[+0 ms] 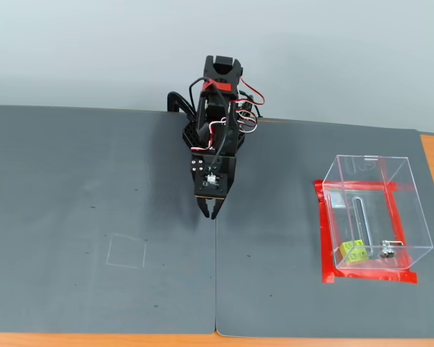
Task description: Pick the green lego block and place it into the transparent box
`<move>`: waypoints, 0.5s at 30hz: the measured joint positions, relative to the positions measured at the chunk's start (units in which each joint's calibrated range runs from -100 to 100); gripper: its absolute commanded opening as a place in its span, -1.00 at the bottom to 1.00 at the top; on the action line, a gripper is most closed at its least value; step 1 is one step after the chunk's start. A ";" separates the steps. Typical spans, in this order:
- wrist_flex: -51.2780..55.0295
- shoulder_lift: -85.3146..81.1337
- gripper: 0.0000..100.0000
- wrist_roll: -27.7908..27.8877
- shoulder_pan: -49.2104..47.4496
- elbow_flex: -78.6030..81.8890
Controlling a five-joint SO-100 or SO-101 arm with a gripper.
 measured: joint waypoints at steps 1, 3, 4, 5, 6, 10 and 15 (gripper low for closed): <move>0.00 0.00 -0.96 -0.34 0.37 0.00; 0.00 0.00 -0.96 -0.73 1.03 0.00; 0.00 0.00 -0.96 -0.73 1.40 0.00; 0.00 0.00 -0.96 -0.73 1.55 0.00; 0.00 0.00 -0.96 -0.73 1.55 0.00; 0.00 0.00 -0.96 -0.73 0.66 0.00; 0.00 0.00 -0.96 -0.73 0.44 0.00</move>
